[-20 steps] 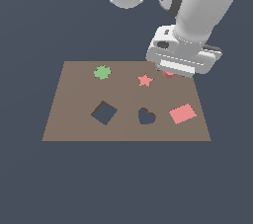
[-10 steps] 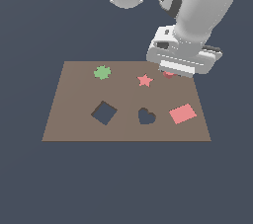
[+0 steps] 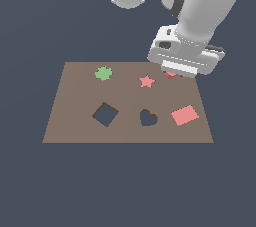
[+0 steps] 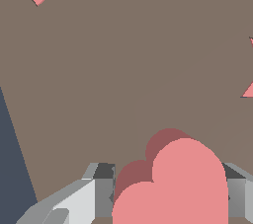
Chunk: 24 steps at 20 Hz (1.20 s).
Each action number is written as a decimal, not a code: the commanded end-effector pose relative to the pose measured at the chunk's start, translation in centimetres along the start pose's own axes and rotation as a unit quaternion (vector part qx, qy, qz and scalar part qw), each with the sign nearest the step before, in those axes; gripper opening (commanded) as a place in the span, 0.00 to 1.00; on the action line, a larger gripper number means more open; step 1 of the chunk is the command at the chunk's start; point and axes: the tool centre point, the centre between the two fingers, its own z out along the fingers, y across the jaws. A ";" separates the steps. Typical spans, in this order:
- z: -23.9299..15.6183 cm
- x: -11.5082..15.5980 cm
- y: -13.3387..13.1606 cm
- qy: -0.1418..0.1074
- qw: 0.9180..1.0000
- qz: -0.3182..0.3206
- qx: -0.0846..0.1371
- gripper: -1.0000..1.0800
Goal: Insert a designated object into the corresponding slot on a board.
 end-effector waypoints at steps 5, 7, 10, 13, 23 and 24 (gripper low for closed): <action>0.0 0.2 0.5 0.000 1.000 -0.022 0.000 0.00; 0.0 0.3 0.8 0.000 0.999 -0.035 0.000 0.00; -0.1 0.5 1.3 0.000 0.998 -0.058 0.000 0.00; -0.1 0.8 1.9 0.000 0.996 -0.087 0.000 0.00; -0.2 2.6 4.4 0.000 0.975 -0.221 0.000 0.00; -0.2 2.9 4.7 0.000 0.971 -0.237 0.000 0.00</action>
